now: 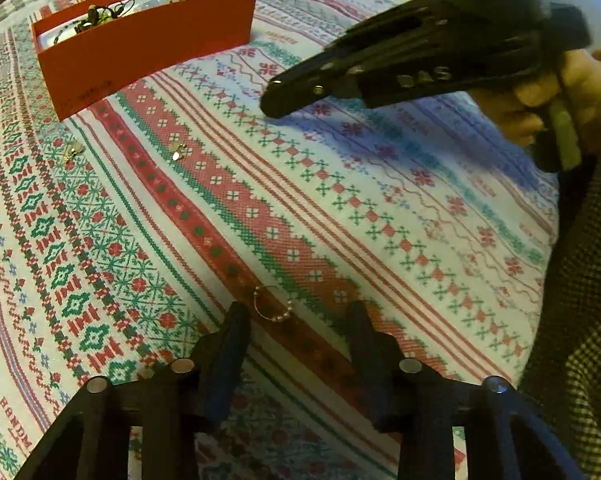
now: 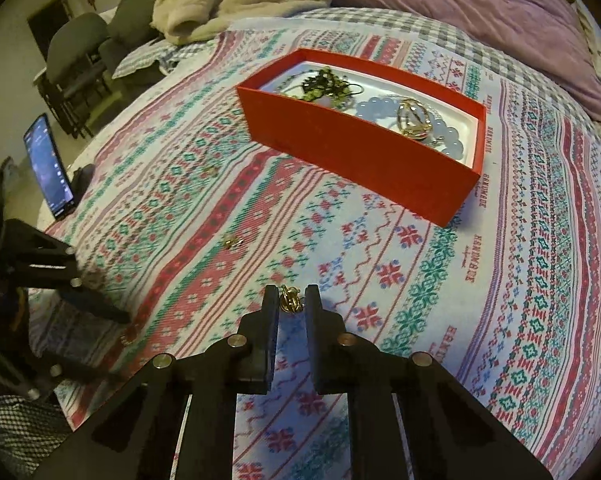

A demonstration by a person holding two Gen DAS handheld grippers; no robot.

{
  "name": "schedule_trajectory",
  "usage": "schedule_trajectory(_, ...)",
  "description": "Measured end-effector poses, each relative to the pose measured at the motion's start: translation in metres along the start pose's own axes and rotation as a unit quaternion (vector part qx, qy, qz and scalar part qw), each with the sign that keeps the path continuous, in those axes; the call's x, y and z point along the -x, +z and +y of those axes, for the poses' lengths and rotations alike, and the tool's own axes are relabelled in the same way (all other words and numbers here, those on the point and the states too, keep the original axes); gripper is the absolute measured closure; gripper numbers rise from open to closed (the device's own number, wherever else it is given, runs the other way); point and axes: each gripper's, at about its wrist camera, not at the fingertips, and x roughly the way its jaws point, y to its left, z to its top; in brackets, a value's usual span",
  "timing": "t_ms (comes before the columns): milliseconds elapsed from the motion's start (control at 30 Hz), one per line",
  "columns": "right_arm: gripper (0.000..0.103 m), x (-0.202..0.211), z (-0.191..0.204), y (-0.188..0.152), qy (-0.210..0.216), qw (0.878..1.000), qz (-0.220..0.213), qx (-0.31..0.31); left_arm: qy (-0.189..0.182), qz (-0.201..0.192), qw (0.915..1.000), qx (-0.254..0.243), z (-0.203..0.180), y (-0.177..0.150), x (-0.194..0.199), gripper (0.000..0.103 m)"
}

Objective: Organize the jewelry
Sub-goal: 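Grasp the silver hoop earring with the left tool while right tool holds gold earring, then carry both earrings into the red box and open both tools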

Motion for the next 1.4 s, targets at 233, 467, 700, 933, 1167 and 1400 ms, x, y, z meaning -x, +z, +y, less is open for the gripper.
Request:
schedule_trajectory(233,0.09,0.009,0.008,-0.002,0.004,1.0,-0.002,0.007,0.029,-0.007,0.9995,-0.01,-0.006,0.002,-0.008,0.075)
schedule_trajectory(467,0.09,0.018,0.009,-0.003,0.001,1.0,-0.007,0.005,0.043,-0.006,0.999,-0.014,-0.007,0.008,-0.012,0.089)
schedule_trajectory(700,0.09,0.025,0.013,-0.005,-0.002,1.0,-0.009,0.008,0.05,-0.013,0.9986,-0.01,-0.005,0.007,-0.002,0.089)
schedule_trajectory(933,0.09,0.035,0.016,-0.002,-0.009,1.0,-0.016,0.009,0.066,-0.03,0.9974,0.0,0.001,0.016,0.007,0.089)
schedule_trajectory(1167,0.09,0.043,0.007,0.012,-0.018,0.999,-0.037,-0.01,0.1,-0.048,0.9934,0.029,0.016,0.038,0.013,0.089)
schedule_trajectory(1400,0.09,0.051,-0.004,0.03,-0.028,0.997,-0.061,-0.025,0.12,-0.077,0.988,0.058,0.03,0.064,0.022,0.089)
